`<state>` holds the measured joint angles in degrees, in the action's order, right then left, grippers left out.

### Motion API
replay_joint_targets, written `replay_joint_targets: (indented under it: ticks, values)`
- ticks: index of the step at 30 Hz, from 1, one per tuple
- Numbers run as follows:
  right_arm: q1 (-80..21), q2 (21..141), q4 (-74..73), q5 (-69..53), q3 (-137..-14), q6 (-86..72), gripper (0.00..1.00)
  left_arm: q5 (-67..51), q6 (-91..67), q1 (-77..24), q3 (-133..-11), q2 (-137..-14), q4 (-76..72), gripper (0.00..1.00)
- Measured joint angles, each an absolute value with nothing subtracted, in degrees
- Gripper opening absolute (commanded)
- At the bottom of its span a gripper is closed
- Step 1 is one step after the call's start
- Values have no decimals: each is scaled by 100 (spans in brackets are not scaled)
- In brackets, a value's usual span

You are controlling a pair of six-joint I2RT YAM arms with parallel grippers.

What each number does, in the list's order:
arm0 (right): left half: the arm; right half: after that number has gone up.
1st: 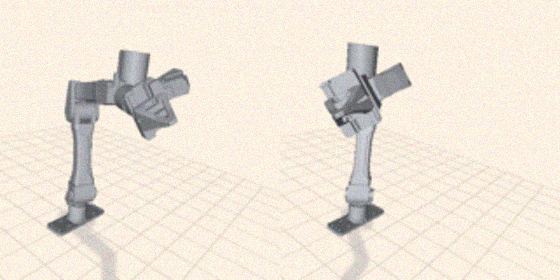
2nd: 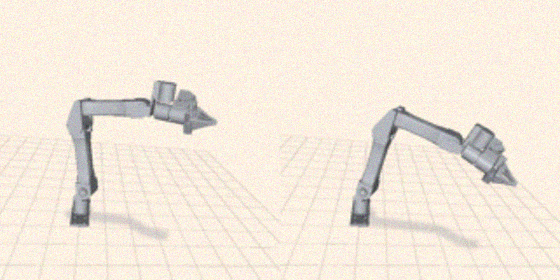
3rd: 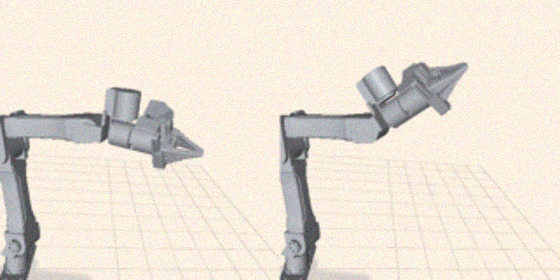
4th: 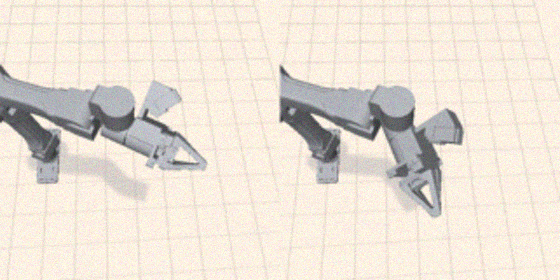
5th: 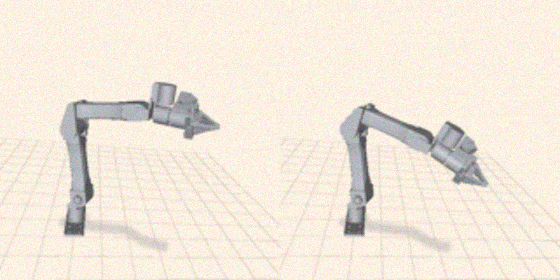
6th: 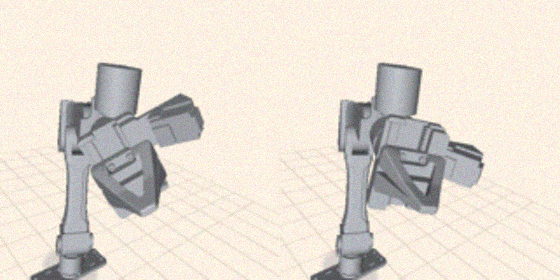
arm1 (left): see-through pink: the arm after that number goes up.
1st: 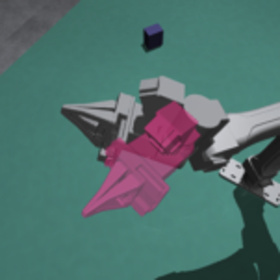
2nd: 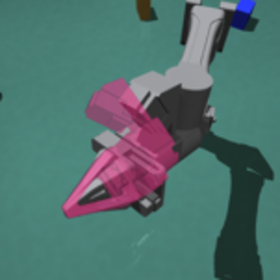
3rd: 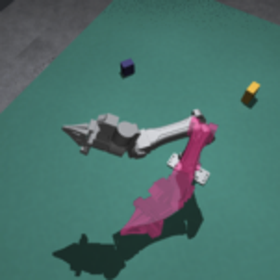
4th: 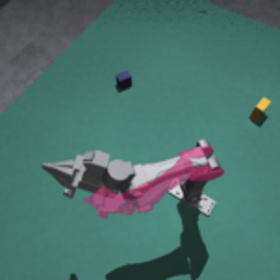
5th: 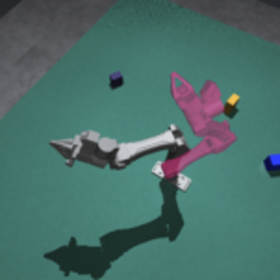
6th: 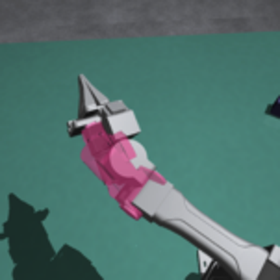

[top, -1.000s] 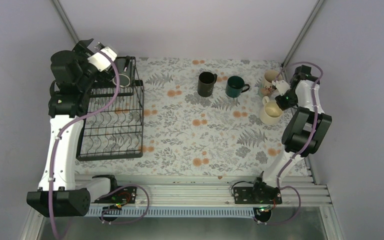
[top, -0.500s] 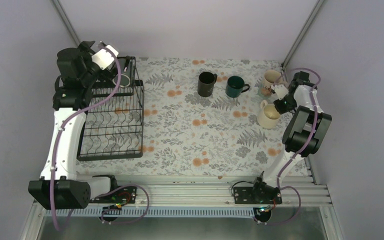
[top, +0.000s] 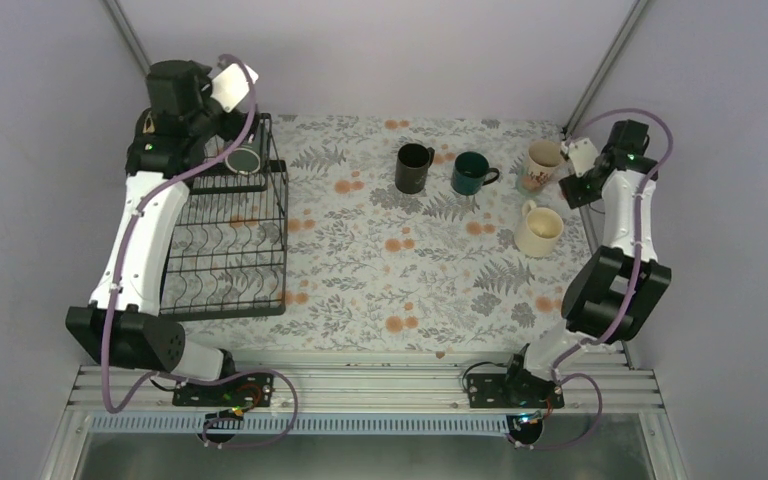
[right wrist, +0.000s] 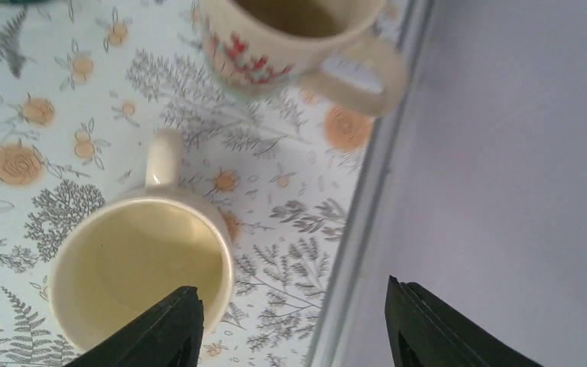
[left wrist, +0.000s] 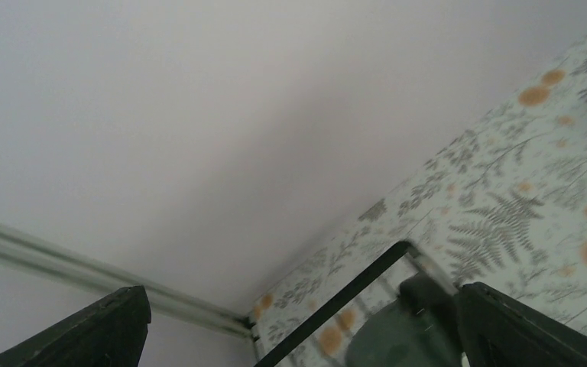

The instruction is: Unload the cups from the dish rack

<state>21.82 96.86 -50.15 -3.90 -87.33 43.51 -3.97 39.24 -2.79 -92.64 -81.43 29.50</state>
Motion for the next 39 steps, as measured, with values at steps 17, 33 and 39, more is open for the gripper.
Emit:
replay_joint_targets:
  ticks: [17,33,39]
  values:
    - [1874,8842,-5422,-552,-9430,3697,64,910,1691,-1111,-9957,-9415,4226,94]
    - [1826,8718,-5533,-580,-9393,3701,64,792,1262,-1140,-10350,-9564,4770,38]
    - [1763,8718,-5616,-593,-9459,3708,64,819,1247,-1142,-10350,-9568,4888,20]
